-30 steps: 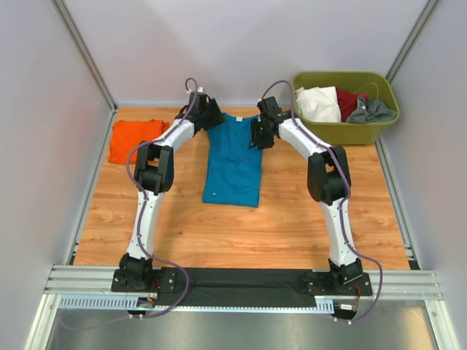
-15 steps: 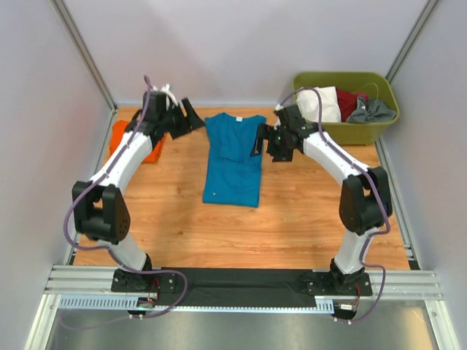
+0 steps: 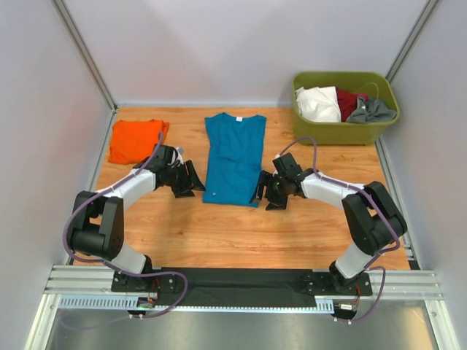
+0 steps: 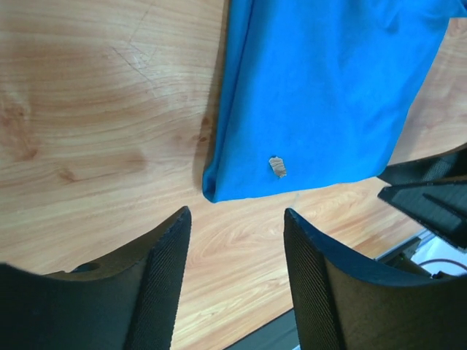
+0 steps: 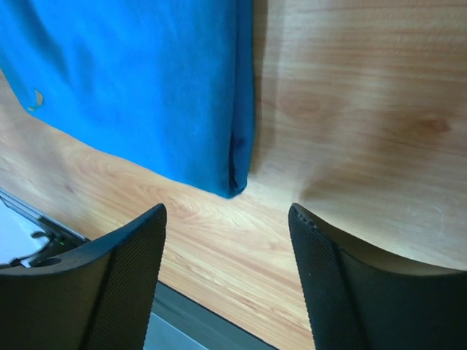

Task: Fold and stack the t-shirts
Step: Fold the tshirt, then neatly place the folded tshirt to the corner

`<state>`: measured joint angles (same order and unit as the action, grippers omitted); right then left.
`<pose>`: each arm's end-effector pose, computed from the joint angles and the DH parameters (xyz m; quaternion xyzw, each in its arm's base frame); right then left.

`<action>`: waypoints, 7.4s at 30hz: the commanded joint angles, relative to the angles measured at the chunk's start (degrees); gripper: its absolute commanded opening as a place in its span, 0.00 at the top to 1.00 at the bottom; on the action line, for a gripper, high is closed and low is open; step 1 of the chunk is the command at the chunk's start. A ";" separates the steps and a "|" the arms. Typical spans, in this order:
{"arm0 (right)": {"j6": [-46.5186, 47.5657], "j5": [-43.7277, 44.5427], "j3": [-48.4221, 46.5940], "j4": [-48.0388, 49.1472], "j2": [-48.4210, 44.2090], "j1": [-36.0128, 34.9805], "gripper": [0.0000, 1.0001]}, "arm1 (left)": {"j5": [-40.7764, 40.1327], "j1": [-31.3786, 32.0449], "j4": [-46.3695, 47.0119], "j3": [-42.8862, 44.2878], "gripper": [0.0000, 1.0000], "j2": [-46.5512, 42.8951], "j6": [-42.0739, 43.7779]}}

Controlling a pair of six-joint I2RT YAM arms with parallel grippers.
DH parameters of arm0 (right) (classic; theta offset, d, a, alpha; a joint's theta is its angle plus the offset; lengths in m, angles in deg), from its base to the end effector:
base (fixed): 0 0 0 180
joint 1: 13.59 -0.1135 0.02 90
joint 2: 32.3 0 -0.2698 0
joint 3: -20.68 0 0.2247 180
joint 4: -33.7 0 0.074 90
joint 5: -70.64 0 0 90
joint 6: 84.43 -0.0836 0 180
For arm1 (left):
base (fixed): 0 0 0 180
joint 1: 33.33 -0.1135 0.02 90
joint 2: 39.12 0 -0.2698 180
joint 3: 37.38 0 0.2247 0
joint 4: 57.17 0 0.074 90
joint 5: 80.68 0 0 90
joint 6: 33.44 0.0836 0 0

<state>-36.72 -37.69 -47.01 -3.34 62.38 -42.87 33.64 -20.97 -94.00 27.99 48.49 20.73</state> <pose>0.2570 0.1743 0.1426 0.0734 0.9599 0.2556 0.0892 0.2797 -0.0965 0.1692 -0.1366 0.9339 -0.2917 0.1551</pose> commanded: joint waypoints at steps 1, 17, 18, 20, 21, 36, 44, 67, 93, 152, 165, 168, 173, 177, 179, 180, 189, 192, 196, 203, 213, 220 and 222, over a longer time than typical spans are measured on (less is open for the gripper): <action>-4.91 1.10 1.58 10.13 -0.46 0.19 0.32 | 1.79 0.12 5.87 -2.16 0.40 -0.43 -0.20; -4.48 1.01 -1.85 8.47 5.25 -1.04 0.61 | 2.32 1.79 9.21 -2.87 0.46 6.69 0.50; -4.48 1.01 -1.93 8.38 5.43 -1.04 0.63 | 2.05 1.88 9.30 -2.87 0.46 7.04 0.50; -3.95 1.01 -2.90 7.77 6.22 -1.04 0.64 | 1.70 2.23 9.22 -2.69 0.46 8.27 0.42; -3.60 1.01 -3.34 7.15 6.40 -1.04 0.64 | 1.44 2.32 9.04 -2.60 0.47 8.62 0.50; 3.70 1.46 -2.12 -6.03 0.43 -1.31 1.00 | -6.99 4.77 -5.53 -1.37 1.00 -2.95 0.85; 1.59 -0.39 -1.58 -14.90 -7.21 -9.38 1.00 | -14.46 10.84 -28.56 2.14 1.00 -14.56 0.95; 7.38 9.28 -39.44 -32.49 4.45 -1.40 1.00 | -24.23 6.19 -39.92 37.46 1.00 -0.88 -3.28; 6.77 0.05 -63.10 -32.94 34.07 8.71 0.92 | -21.94 0.12 -34.91 60.05 1.00 32.08 -1.78; 11.96 -3.47 -57.03 -7.70 32.08 9.15 0.93 | -9.02 0.47 -3.15 51.43 0.62 31.14 4.80; 19.34 4.96 -48.89 -17.72 10.29 9.15 0.01 | -15.01 0.56 -10.04 25.89 0.28 6.00 8.32; 20.04 7.95 -45.45 -19.48 7.29 9.33 0.00 | -13.68 0.56 -6.79 21.66 0.28 6.86 9.38; 20.22 11.12 -39.47 -20.98 2.19 9.24 0.00 | -16.14 0.65 -4.67 22.35 0.26 11.87 10.96; 19.87 12.17 -36.92 -21.50 -0.71 9.24 0.00 | -16.14 0.65 -1.96 24.37 0.26 16.70 11.31; 19.87 12.96 -36.22 -21.77 -1.33 9.24 0.00 | -17.02 0.73 -1.77 25.43 0.26 18.72 11.14; 19.78 13.23 -36.13 -22.03 -1.42 9.24 0.00 | -17.37 0.74 -1.42 26.56 0.26 19.43 10.96; 19.78 14.11 -37.27 -22.91 0.25 9.24 0.00 | -15.35 0.65 -0.37 31.06 0.25 27.34 10.08; 19.70 14.20 -37.97 -23.00 0.95 9.24 0.00 | -13.78 0.65 0.42 31.50 0.26 29.01 9.82; 19.69 14.20 -39.11 -23.61 2.09 9.24 0.00 | -10.79 0.65 2.09 31.41 0.29 30.51 9.91; 19.78 15.07 -40.43 -24.49 3.15 9.33 0.00 | -9.90 0.65 4.73 30.01 0.64 31.30 9.12; 19.69 16.39 -40.87 -25.63 3.94 9.24 0.00 | -15.43 0.65 4.04 28.68 1.00 29.63 9.81; 19.52 16.75 -39.73 -25.20 4.11 9.33 0.00 | -21.33 0.65 -3.78 33.42 1.00 27.08 17.72; 19.52 16.31 -39.73 -25.11 4.38 9.33 0.00 | -20.46 0.65 -8.79 36.94 1.00 28.48 18.87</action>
<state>-17.92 -22.19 -85.94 -29.11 66.11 -33.73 16.11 -19.97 -95.69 60.42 77.78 34.56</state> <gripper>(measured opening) 0.998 0.018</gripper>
